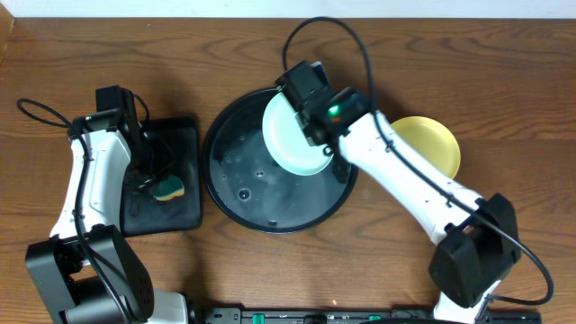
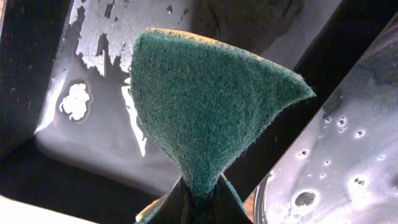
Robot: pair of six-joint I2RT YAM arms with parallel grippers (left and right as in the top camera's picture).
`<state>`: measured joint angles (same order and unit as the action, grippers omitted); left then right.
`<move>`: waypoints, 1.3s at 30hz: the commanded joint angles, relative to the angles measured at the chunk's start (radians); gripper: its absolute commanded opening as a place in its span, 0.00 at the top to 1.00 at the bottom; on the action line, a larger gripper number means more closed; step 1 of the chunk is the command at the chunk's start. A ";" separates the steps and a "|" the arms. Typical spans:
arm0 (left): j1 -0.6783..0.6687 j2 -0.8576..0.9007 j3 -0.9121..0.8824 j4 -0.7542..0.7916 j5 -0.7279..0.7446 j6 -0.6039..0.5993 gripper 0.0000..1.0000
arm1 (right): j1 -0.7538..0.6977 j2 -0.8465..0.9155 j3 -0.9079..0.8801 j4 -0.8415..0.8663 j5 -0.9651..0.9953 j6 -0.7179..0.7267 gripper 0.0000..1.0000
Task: Clean dirty plates on tray and stack at the side
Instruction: 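Move the left gripper with sponge back over the black tray, then lift the mint plate with the right gripper and carry it right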
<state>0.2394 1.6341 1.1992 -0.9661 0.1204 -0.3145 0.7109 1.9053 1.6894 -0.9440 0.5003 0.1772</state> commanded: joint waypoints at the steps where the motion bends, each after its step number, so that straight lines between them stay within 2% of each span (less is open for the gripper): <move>1: 0.003 0.006 -0.005 0.014 -0.009 -0.005 0.93 | 0.080 -0.040 0.005 -0.003 0.306 0.019 0.99; 14: 0.003 0.006 -0.005 0.022 -0.009 -0.005 0.93 | 0.277 -0.051 0.005 0.031 0.870 0.062 0.99; 21: 0.003 0.006 -0.005 0.026 -0.009 -0.005 0.92 | 0.302 -0.051 0.005 0.043 0.899 0.063 0.99; 26: 0.003 0.006 -0.005 0.029 -0.010 -0.005 0.93 | 0.303 -0.051 0.005 0.031 0.818 0.063 0.99; 31: 0.003 0.006 -0.005 0.029 -0.009 -0.005 0.93 | 0.283 -0.051 0.005 -0.018 0.638 0.108 0.99; 39: 0.003 0.006 -0.005 0.029 -0.009 -0.005 0.93 | 0.161 -0.051 0.005 -0.063 0.117 0.121 0.99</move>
<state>0.2394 1.6341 1.1992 -0.9352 0.1204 -0.3145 0.9379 1.8893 1.6894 -1.0042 0.8825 0.2646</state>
